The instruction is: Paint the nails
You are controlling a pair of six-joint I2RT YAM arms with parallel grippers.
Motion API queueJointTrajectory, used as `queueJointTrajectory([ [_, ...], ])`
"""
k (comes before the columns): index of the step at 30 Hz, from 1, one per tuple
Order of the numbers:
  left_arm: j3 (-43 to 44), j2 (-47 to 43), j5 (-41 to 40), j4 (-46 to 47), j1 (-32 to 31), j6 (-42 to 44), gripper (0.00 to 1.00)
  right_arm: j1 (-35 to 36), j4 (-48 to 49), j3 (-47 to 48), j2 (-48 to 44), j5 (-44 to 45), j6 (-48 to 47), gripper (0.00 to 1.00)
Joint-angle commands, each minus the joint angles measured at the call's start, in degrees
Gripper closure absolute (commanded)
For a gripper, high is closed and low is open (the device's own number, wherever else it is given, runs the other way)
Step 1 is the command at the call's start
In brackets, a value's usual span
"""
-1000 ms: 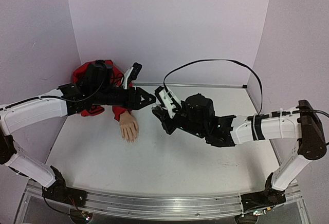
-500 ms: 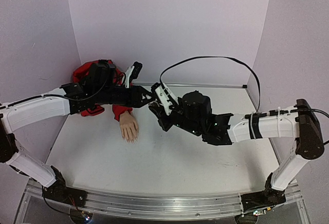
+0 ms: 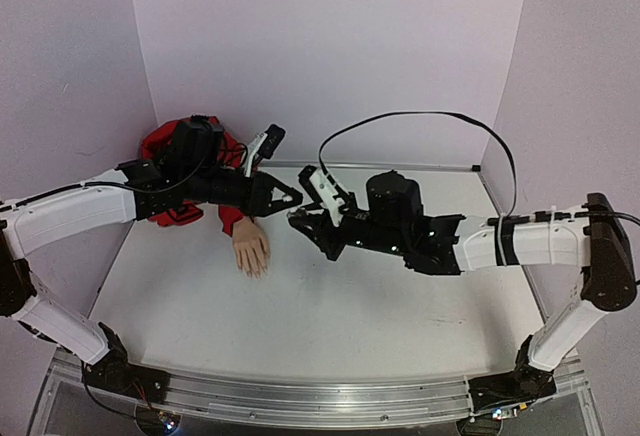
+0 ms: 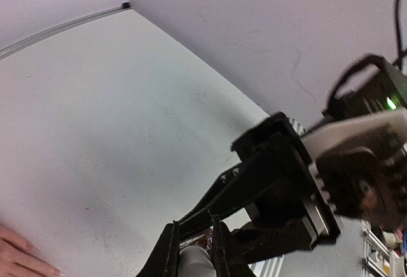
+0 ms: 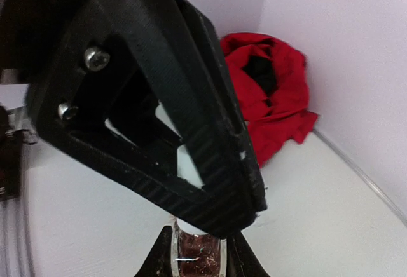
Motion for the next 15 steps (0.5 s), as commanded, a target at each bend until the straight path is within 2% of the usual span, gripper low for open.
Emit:
queueJointTrajectory([
  [1,-0.15,-0.64,30.36,2.96,-1.33,10.02,1.00,-4.71,6.74,-0.29,-7.61,-45.51,6.00,1.00],
  [2,-0.51,-0.95,34.28,3.00,-1.33,11.33,1.00,-5.96,8.84,-0.09,-7.84,-54.30,9.72,1.00],
  [4,-0.91,-1.63,40.55,3.01,-1.33,13.81,1.00,-7.11,9.74,1.80,-7.36,-64.83,14.02,1.00],
  [6,-0.73,-1.87,44.84,2.96,-1.33,15.07,1.00,-7.21,9.78,2.54,-7.35,-67.84,15.50,1.00],
  [11,0.72,-1.58,46.28,2.96,-1.33,15.24,1.00,-7.28,9.47,0.73,-8.50,-61.29,13.77,1.00],
  [14,0.60,-2.93,43.91,3.01,-1.33,14.62,1.00,-7.61,9.46,-1.33,-9.42,-53.12,11.73,1.00],
  [15,0.31,-3.61,41.73,2.96,-1.27,13.88,0.96,-7.64,9.42,-2.03,-9.65,-50.18,11.01,1.00],
])
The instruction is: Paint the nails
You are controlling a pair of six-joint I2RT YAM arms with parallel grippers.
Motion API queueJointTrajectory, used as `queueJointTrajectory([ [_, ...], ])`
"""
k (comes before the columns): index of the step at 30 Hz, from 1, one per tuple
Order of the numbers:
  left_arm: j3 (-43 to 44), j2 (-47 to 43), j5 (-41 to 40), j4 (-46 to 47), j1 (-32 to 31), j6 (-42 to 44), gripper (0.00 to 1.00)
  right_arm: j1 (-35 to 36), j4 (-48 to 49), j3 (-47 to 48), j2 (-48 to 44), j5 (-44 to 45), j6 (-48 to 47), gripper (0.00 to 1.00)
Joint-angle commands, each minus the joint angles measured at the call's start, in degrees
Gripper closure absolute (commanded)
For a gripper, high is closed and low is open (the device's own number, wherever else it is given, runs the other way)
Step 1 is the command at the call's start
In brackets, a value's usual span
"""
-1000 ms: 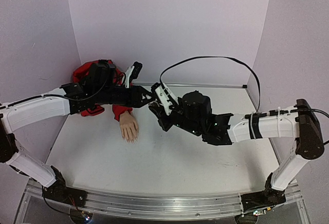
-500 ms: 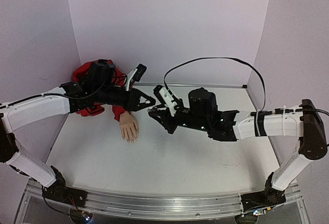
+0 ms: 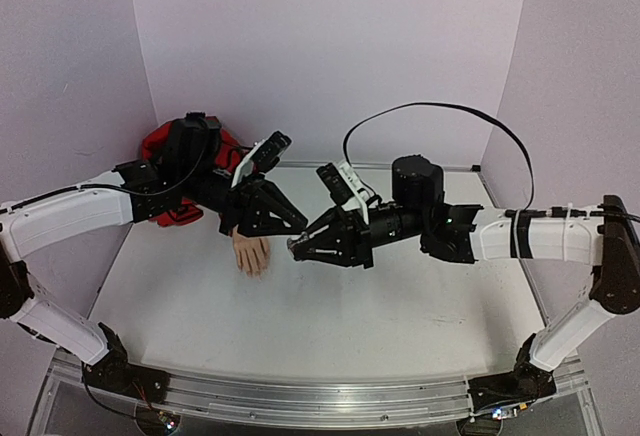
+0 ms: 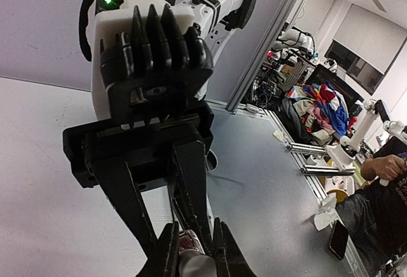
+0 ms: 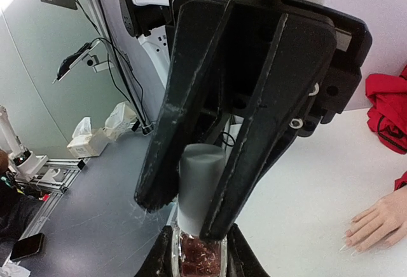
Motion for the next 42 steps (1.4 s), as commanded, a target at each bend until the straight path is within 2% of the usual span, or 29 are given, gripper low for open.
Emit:
queueJointTrajectory([
  [1,0.27,-3.20,-0.85,-0.33,-0.17,-2.73,0.87,-0.16,8.08,-0.57,-4.69,7.69,-5.74,1.00],
  [3,-0.17,-4.72,-7.21,-1.20,0.44,-4.37,0.61,-0.19,5.62,-1.03,-4.75,15.38,-7.84,1.00],
  [5,0.72,-5.75,-15.92,-4.58,0.70,-5.17,0.42,-0.16,5.08,-2.23,-4.75,23.70,-10.14,1.00],
  [7,2.34,-5.78,-24.68,-8.54,0.71,-6.22,0.32,0.18,4.62,-2.77,-4.31,32.85,-11.05,1.00],
  [9,3.48,-5.48,-32.41,-11.07,0.71,-8.70,0.28,1.27,4.75,-2.85,-3.51,42.28,-11.97,1.00],
  [12,4.36,-4.90,-41.37,-12.77,0.70,-15.67,0.27,4.38,5.92,-2.17,-1.46,57.06,-14.21,1.00],
  [15,3.75,-4.42,-44.30,-11.21,0.59,-21.52,0.33,7.71,6.80,-0.05,1.47,69.34,-15.54,1.00],
  [18,1.65,-5.03,-47.68,-6.96,0.62,-24.80,0.40,9.42,7.40,2.04,4.29,74.58,-16.65,1.00],
  [27,1.34,-3.44,-49.68,-3.71,0.46,-26.03,0.51,11.49,8.71,5.17,7.60,78.25,-16.16,1.00],
  [36,1.95,-1.17,-49.03,-1.21,-0.12,-25.85,0.49,12.18,9.25,6.19,8.80,77.87,-16.79,1.00],
  [42,2.53,0.68,-48.31,-0.24,-0.55,-26.02,0.60,12.25,9.16,6.27,8.87,78.00,-17.02,1.00],
])
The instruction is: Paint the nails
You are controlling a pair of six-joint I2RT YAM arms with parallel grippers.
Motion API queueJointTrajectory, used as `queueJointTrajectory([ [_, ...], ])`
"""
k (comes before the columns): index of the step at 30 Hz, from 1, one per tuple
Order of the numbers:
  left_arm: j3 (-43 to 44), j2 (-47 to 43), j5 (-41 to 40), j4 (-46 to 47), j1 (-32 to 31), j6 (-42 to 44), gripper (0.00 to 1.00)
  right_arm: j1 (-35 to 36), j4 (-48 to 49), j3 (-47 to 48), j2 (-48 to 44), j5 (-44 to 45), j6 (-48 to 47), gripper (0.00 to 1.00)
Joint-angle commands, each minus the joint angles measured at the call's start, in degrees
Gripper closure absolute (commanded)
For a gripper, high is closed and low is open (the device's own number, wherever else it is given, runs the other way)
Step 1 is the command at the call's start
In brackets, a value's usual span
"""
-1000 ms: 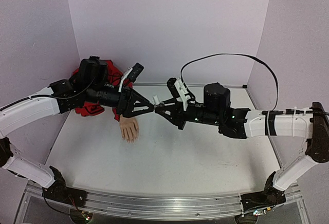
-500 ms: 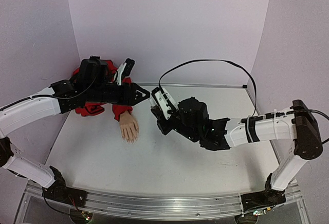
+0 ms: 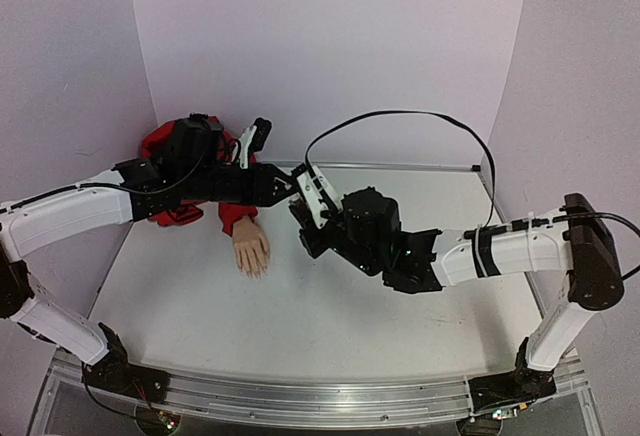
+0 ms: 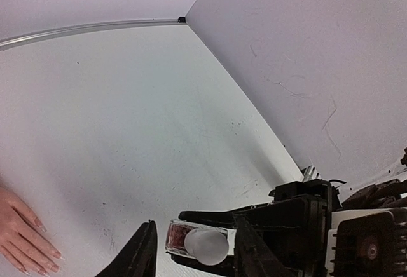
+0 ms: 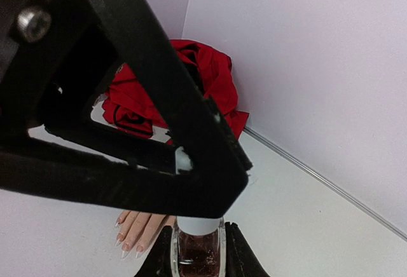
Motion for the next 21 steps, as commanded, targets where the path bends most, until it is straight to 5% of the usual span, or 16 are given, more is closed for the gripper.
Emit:
queueJointTrajectory([
  [1,1.86,1.22,0.53,3.87,-0.67,-0.10,0.62,0.35,4.05,2.92,-0.20,1.68,-0.67,1.00],
  [7,1.91,1.92,1.60,4.08,-1.00,0.50,0.76,0.40,4.27,2.93,-0.44,1.56,-0.52,1.00],
  [12,1.84,1.76,7.04,4.42,-1.07,4.77,0.99,0.01,5.46,0.77,-2.67,-5.74,-0.58,1.00],
  [14,2.47,2.17,15.68,4.52,-0.94,8.42,1.00,-2.41,4.27,-0.80,-5.39,-22.53,1.06,1.00],
  [17,2.82,2.28,31.34,4.45,-0.87,16.03,1.00,-10.28,6.01,-2.51,-9.39,-62.32,11.45,1.00],
  [21,2.32,0.84,52.86,4.63,-1.25,23.97,1.00,-11.80,10.44,-1.18,-10.53,-83.13,22.07,1.00],
])
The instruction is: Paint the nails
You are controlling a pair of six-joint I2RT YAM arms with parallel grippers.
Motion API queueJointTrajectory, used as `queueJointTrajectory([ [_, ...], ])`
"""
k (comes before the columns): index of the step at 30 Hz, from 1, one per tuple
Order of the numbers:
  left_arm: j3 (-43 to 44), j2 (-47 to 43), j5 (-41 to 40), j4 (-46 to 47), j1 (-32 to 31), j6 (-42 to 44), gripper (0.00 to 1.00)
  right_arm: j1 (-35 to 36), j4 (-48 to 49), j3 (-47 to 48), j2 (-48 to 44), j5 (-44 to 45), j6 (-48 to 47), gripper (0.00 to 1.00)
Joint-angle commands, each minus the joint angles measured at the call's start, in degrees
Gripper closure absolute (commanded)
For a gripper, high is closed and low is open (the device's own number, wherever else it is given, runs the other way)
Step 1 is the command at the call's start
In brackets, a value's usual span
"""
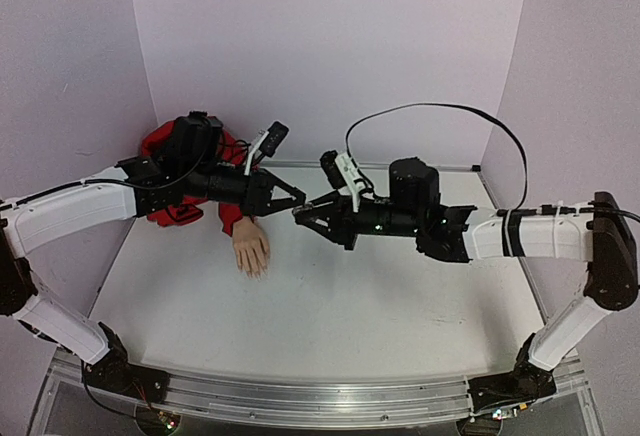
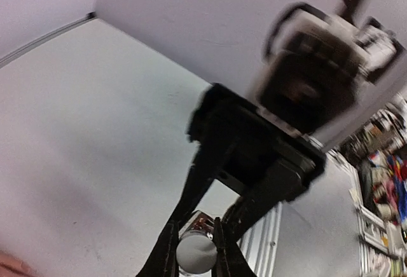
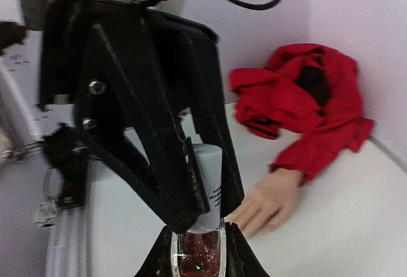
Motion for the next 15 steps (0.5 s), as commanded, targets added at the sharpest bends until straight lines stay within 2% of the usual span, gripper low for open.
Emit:
queueJointTrajectory([
  [1,1.78,-1.44,36.94,3.32,-3.07,11.08,1.00,0.25,15.56,2.47,-3.88,-38.75,14.24,1.00],
  [4,1.85,-2.35,39.69,3.38,-3.28,12.74,1.00,0.25,19.27,1.57,-4.31,-40.45,17.84,1.00],
  [7,2.26,-3.03,39.86,3.34,-3.28,12.62,1.00,0.25,19.51,0.09,-5.05,-38.41,17.13,1.00],
  [9,2.24,-4.17,37.26,3.43,-3.24,11.54,0.99,0.16,19.18,-1.08,-5.40,-35.01,15.52,1.00],
  [10,1.99,-4.81,33.14,3.43,-3.16,10.49,0.95,0.12,17.42,-1.67,-5.76,-31.08,13.39,1.00],
  [13,0.60,-7.06,26.04,3.15,-1.81,7.43,0.57,0.18,7.49,-2.65,-7.17,-18.30,3.25,1.00],
  [15,-0.88,-8.81,20.40,2.68,-0.51,5.59,0.40,0.24,4.18,-3.59,-7.87,-9.37,-0.62,1.00],
])
